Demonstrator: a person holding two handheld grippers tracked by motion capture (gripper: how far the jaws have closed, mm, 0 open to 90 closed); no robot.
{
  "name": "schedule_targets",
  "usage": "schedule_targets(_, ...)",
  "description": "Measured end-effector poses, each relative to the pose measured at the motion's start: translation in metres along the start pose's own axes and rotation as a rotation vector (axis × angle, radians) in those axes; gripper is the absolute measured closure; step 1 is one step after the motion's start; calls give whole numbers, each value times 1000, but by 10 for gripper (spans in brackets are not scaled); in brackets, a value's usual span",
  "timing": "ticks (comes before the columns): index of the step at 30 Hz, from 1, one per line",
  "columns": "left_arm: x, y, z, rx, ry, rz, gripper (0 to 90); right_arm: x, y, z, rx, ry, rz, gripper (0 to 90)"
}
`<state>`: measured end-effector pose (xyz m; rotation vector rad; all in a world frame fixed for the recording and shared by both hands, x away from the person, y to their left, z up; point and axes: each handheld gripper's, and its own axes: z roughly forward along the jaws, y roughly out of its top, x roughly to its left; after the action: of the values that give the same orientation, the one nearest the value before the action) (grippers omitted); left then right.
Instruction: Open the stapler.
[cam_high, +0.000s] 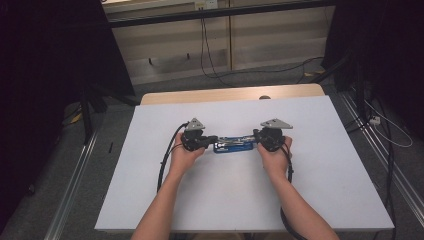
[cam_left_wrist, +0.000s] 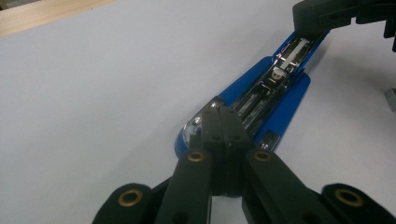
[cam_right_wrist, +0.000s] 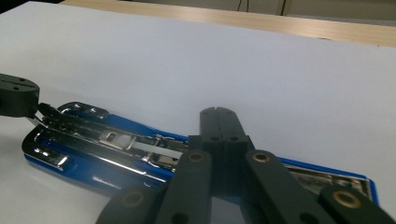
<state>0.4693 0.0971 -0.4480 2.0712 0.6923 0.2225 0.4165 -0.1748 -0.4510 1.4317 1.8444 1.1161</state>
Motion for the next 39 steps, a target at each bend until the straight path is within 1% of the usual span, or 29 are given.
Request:
schedule_targets(4,0,0,0,-1,5,1,900,-2,0,-1,8,13,-14,900)
schedule_targets(7,-1,0,0,1,8,13,900,-4,1,-2,15,24,-32,900)
schedule_targets(9,0,0,0,-1,0,-3,900,-5,2,-3,17,45,-42,900)
schedule_targets(10,1,0,-1,-12,-8,-13,900,-6,2,-5,20,49,-44,900)
schedule_targets(11,1,1,-3,-34,-19,-32,900,-7,1,-6,21,53,-48,900)
schedule_targets(12,2,3,-5,-52,-31,-36,900,-8,1,-8,18,64,-50,890)
schedule_targets(13,2,4,-7,-38,-26,-14,899,-10,1,-10,11,69,-57,845)
schedule_targets(14,2,4,-7,-37,-30,-22,889,-11,1,-12,9,71,-69,829)
schedule_targets(15,3,4,-8,-48,-34,-42,864,-12,1,-14,5,82,-80,812)
schedule_targets(16,4,4,-9,-59,-42,-53,841,-13,1,-17,-2,90,-89,788)
schedule_targets(17,4,5,-10,-66,-37,-57,816,-14,1,-20,-4,98,-100,750)
schedule_targets(18,4,6,-12,-74,-34,-60,769,-15,1,-23,-5,106,-114,707)
schedule_targets(20,4,8,-16,-86,-56,-67,730,-16,0,-29,-9,114,-136,616)
schedule_targets(21,3,8,-18,-93,-50,-73,698,-17,0,-32,-4,121,-138,575)
schedule_targets(23,3,9,-21,-91,-43,-81,614,-19,-2,-38,-11,129,-140,521)
schedule_targets(24,2,10,-23,-92,-38,-91,572,-20,-3,-42,-12,136,-140,498)
schedule_targets(25,2,10,-24,-89,-31,-93,520,-22,-4,-45,-14,149,-141,466)
schedule_targets(27,0,11,-27,-77,-21,-89,454,-25,-6,-50,-32,169,-153,436)
schedule_targets(28,-1,11,-29,-71,-17,-89,415,-26,-7,-53,-40,172,-152,422)
schedule_targets(30,-3,11,-31,-59,-11,-97,329,-30,-9,-58,-50,166,-168,383)
schedule_targets(31,-4,11,-33,-51,-5,-95,301,-32,-10,-60,-47,164,-174,377)
schedule_targets(33,-6,10,-35,-39,4,-95,260,-34,-12,-63,-44,160,-182,347)
schedule_targets(34,-7,9,-36,-40,9,-99,240,-35,-13,-64,-43,165,-178,338)
schedule_targets(35,-7,8,-38,-29,12,-94,219,-35,-14,-66,-45,168,-175,324)
schedule_targets(36,-8,7,-39,-25,14,-102,200,-35,-15,-66,-45,170,-177,302)
schedule_targets(39,-7,3,-44,-24,34,-109,172,-34,-18,-68,-43,198,-175,262)
